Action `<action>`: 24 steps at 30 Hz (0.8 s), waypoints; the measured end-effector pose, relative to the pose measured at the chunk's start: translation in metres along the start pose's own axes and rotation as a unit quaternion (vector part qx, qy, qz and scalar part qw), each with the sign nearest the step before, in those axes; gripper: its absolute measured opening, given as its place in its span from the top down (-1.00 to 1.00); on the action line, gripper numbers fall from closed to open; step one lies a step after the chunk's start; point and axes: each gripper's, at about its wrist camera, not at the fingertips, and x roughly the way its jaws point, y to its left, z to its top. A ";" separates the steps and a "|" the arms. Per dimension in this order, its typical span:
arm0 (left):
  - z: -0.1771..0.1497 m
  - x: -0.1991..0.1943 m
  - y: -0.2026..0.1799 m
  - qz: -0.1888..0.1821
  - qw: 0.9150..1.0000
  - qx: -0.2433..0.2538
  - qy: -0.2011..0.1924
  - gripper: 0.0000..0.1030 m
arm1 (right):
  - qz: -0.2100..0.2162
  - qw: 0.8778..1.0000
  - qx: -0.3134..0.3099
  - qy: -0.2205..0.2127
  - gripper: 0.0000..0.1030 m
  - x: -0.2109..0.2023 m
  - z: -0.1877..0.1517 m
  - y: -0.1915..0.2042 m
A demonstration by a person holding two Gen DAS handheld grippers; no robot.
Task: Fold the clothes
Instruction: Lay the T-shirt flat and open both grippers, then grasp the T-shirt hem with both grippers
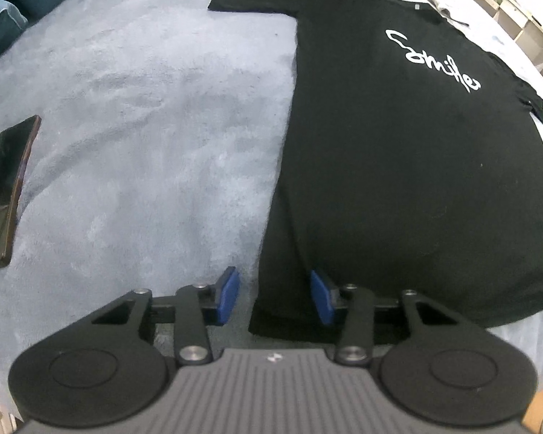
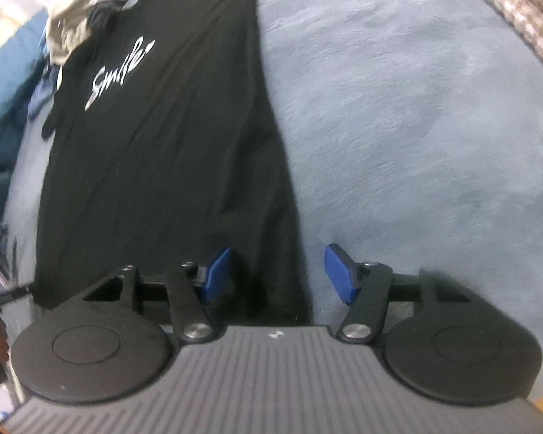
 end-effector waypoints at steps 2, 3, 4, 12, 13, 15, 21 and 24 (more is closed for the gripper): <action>-0.004 0.001 -0.001 0.000 1.000 0.000 0.006 0.39 | -0.003 1.000 -0.004 0.013 0.29 -0.004 -0.002 0.004; -0.006 0.001 -0.003 0.001 1.000 0.000 0.010 0.53 | -0.005 1.000 -0.005 0.020 0.33 -0.007 -0.003 0.006; -0.007 0.001 -0.004 0.004 1.000 0.000 0.011 0.63 | -0.006 1.000 -0.007 0.026 0.42 -0.010 -0.003 0.009; -0.020 -0.019 -0.015 0.027 1.000 -0.012 -0.002 0.94 | -0.026 0.997 -0.044 0.063 0.95 -0.025 -0.006 0.022; -0.021 -0.024 -0.017 0.025 1.000 -0.014 -0.004 0.94 | -0.027 0.997 -0.043 0.066 0.95 -0.029 -0.005 0.021; -0.023 -0.033 -0.021 0.023 1.000 -0.013 -0.008 0.94 | -0.029 0.996 -0.044 0.071 0.95 -0.040 -0.004 0.019; -0.033 -0.051 -0.030 0.009 1.000 -0.011 -0.001 0.94 | -0.029 0.994 -0.066 0.078 0.96 -0.071 0.000 0.020; -0.039 -0.056 -0.036 0.005 1.000 -0.003 0.008 0.94 | -0.034 0.993 -0.076 0.083 0.96 -0.082 0.002 0.016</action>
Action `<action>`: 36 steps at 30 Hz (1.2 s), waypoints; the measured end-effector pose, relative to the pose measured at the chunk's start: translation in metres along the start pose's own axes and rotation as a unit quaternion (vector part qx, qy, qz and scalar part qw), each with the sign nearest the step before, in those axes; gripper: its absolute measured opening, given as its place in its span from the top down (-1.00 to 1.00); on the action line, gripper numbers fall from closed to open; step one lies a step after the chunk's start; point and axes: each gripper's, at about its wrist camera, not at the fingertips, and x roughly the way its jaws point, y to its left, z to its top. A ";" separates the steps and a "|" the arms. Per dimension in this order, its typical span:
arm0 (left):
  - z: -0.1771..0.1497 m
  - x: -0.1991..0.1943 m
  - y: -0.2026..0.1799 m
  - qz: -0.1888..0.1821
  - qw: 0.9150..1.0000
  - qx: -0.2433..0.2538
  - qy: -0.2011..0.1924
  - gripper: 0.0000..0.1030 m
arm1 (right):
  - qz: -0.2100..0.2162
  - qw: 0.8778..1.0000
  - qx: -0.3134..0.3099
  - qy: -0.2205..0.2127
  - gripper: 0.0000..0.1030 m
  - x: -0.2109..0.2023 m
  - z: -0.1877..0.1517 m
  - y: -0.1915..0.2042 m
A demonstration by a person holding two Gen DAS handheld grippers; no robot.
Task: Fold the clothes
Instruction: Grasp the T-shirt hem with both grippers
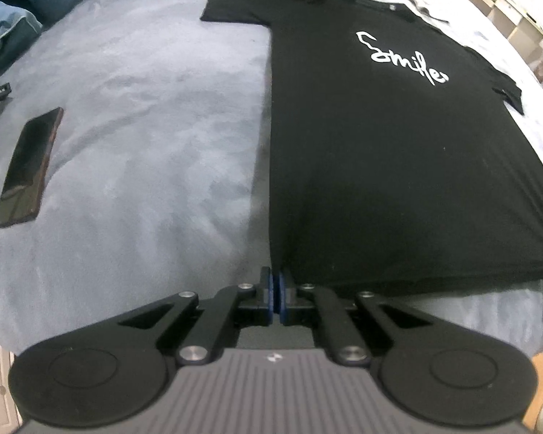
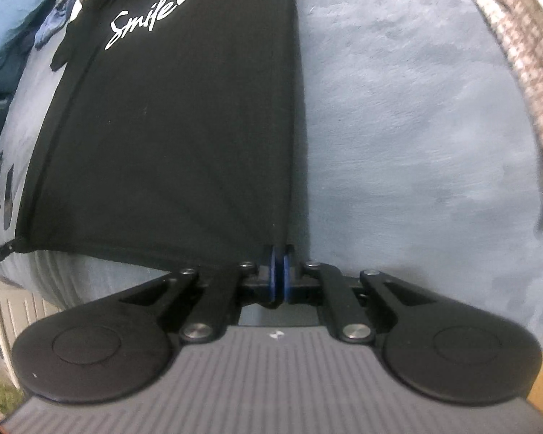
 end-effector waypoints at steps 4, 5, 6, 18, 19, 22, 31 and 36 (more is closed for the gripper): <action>-0.014 -0.006 -0.006 -0.004 1.000 0.011 0.022 0.94 | -0.006 1.000 -0.002 0.011 0.96 -0.007 -0.002 -0.005; -0.018 -0.008 -0.007 -0.002 1.000 0.014 0.027 0.94 | -0.009 1.000 -0.003 0.015 0.96 -0.010 -0.006 -0.008; -0.023 -0.009 -0.009 -0.001 0.999 0.019 0.033 0.94 | -0.009 1.000 -0.001 0.019 0.96 -0.012 -0.009 -0.011; -0.049 0.021 -0.022 0.032 0.992 0.086 0.084 0.82 | -0.028 0.998 0.016 0.053 0.91 0.027 -0.028 -0.020; -0.048 0.024 -0.020 0.033 0.992 0.085 0.091 0.76 | -0.034 0.998 0.014 0.053 0.81 0.027 -0.027 -0.019; -0.046 0.014 -0.004 0.032 0.993 0.059 0.100 0.33 | -0.055 0.997 0.004 0.053 0.54 0.025 -0.026 -0.018; 0.057 -0.011 0.060 0.026 0.996 -0.080 -0.026 0.10 | -0.102 0.979 -0.153 -0.086 0.36 -0.025 0.058 0.048; 0.156 0.041 0.101 -0.018 0.980 -0.175 -0.098 0.07 | -0.042 0.950 -0.267 -0.158 0.35 0.001 0.161 0.146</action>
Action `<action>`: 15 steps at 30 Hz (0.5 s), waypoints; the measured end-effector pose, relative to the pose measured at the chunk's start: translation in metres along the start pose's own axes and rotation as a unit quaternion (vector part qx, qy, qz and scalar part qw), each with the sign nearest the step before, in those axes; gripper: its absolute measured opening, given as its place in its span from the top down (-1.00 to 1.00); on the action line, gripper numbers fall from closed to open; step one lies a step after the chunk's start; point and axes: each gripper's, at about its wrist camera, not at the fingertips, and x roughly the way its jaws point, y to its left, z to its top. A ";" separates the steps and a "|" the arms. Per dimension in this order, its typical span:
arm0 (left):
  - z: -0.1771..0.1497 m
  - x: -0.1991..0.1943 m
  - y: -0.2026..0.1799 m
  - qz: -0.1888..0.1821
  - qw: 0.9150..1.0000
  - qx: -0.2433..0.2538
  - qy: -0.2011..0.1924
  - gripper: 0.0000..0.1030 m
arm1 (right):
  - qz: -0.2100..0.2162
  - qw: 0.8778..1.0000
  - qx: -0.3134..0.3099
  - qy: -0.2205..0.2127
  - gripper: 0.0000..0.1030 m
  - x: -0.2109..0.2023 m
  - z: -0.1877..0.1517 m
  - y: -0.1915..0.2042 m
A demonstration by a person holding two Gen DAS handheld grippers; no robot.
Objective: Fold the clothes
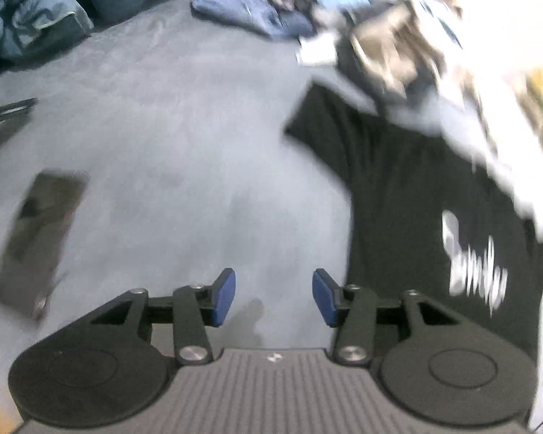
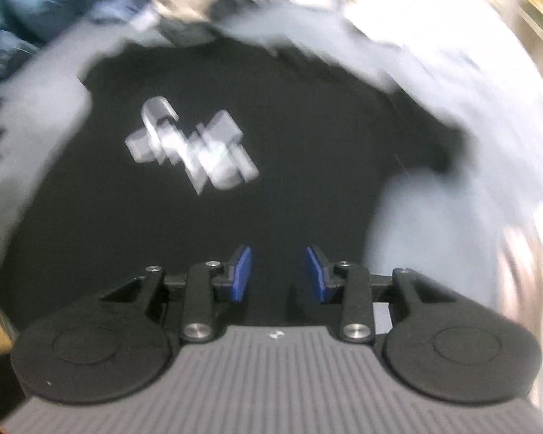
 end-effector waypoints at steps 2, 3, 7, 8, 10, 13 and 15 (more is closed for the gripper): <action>0.032 0.025 -0.003 -0.001 1.000 -0.018 -0.017 0.07 | 0.042 0.998 -0.032 -0.033 0.35 0.033 0.057 0.030; 0.047 0.038 -0.003 -0.009 0.999 -0.024 -0.020 0.10 | 0.069 0.996 -0.040 -0.041 0.34 0.053 0.087 0.048; 0.092 0.084 -0.001 -0.058 0.996 -0.063 -0.014 0.10 | 0.155 0.985 -0.062 -0.048 0.28 0.128 0.185 0.110; 0.100 0.092 -0.002 -0.069 0.995 -0.070 -0.006 0.11 | 0.172 0.982 -0.071 -0.045 0.24 0.148 0.207 0.124; 0.110 0.105 0.000 -0.080 0.994 -0.077 0.002 0.18 | 0.187 0.978 -0.080 -0.042 0.22 0.180 0.245 0.146; 0.113 0.122 0.009 -0.095 0.991 -0.093 0.018 0.37 | 0.210 0.974 -0.088 -0.006 0.19 0.240 0.290 0.176; 0.112 0.134 0.015 -0.107 0.988 -0.111 0.034 0.61 | 0.215 0.972 -0.094 0.022 0.16 0.280 0.312 0.195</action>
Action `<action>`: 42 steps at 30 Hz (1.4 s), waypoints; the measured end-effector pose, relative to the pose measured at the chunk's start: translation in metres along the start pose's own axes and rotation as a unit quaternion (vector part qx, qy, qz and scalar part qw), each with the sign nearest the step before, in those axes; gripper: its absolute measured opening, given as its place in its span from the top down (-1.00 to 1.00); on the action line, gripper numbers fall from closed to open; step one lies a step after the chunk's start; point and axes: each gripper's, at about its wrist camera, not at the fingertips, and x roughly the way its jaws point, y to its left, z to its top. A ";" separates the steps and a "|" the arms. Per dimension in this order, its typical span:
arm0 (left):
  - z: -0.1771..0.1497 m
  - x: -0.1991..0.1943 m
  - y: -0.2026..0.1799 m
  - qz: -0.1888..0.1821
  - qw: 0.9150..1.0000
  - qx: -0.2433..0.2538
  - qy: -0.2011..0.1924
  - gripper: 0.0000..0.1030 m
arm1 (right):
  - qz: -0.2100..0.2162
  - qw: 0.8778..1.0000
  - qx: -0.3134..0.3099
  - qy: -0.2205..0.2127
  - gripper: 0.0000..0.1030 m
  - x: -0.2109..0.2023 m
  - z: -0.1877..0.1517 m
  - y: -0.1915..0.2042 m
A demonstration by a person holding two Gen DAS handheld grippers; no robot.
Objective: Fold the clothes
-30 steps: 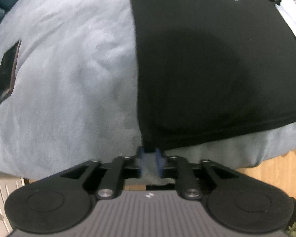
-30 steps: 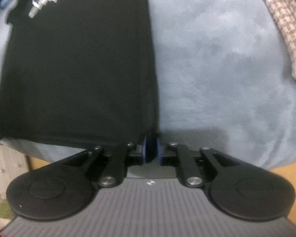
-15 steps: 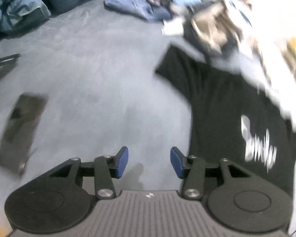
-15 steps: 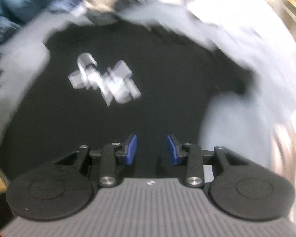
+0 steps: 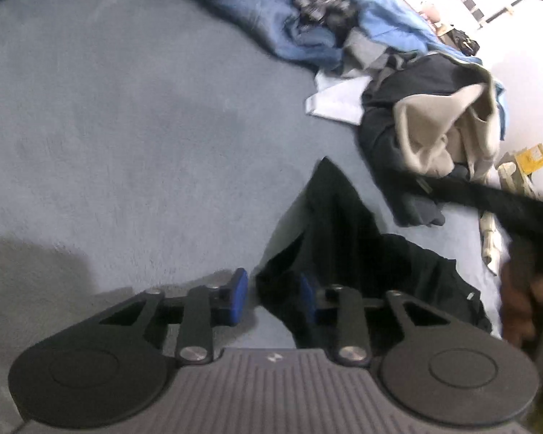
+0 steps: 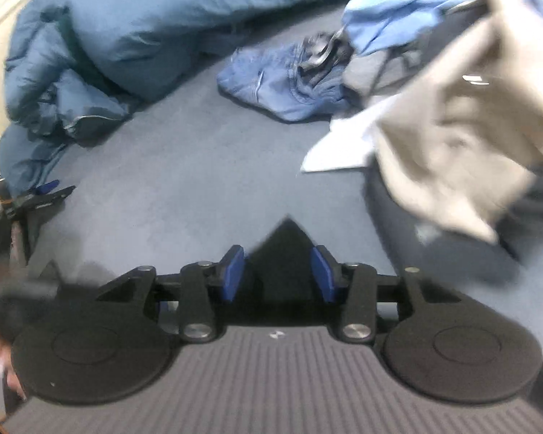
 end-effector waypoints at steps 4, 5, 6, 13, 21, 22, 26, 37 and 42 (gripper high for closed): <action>-0.001 0.010 0.012 -0.017 1.000 -0.021 0.005 0.78 | 0.005 0.998 -0.019 0.052 0.16 0.041 0.011 0.001; -0.002 0.012 0.013 -0.019 1.000 -0.020 0.004 0.83 | 0.007 0.998 -0.025 0.065 0.18 0.049 0.012 0.002; -0.004 0.014 0.014 -0.018 1.000 -0.020 0.003 0.88 | -0.002 0.996 -0.037 0.081 0.21 0.058 0.012 0.003; -0.017 -0.010 0.023 -0.013 0.999 -0.033 -0.031 0.93 | -0.003 0.993 -0.075 0.089 0.95 0.059 0.012 0.018; -0.038 -0.046 0.045 0.019 0.997 -0.055 -0.049 0.92 | 0.076 0.985 -0.134 0.071 0.95 0.067 0.010 0.059; -0.040 -0.046 0.046 0.023 0.997 -0.055 -0.045 0.92 | 0.079 0.984 -0.142 0.077 0.95 0.075 0.007 0.064; -0.047 -0.040 0.050 0.039 0.997 -0.059 -0.034 0.91 | 0.082 0.983 -0.151 0.070 0.90 0.097 0.000 0.073; -0.023 -0.065 0.043 0.126 0.987 0.060 -0.083 0.81 | -0.009 0.997 -0.057 -0.060 0.54 -0.111 0.024 0.014; -0.014 -0.059 0.013 0.057 0.987 0.133 -0.074 0.62 | -0.065 0.988 -0.120 0.070 0.50 -0.138 -0.045 0.043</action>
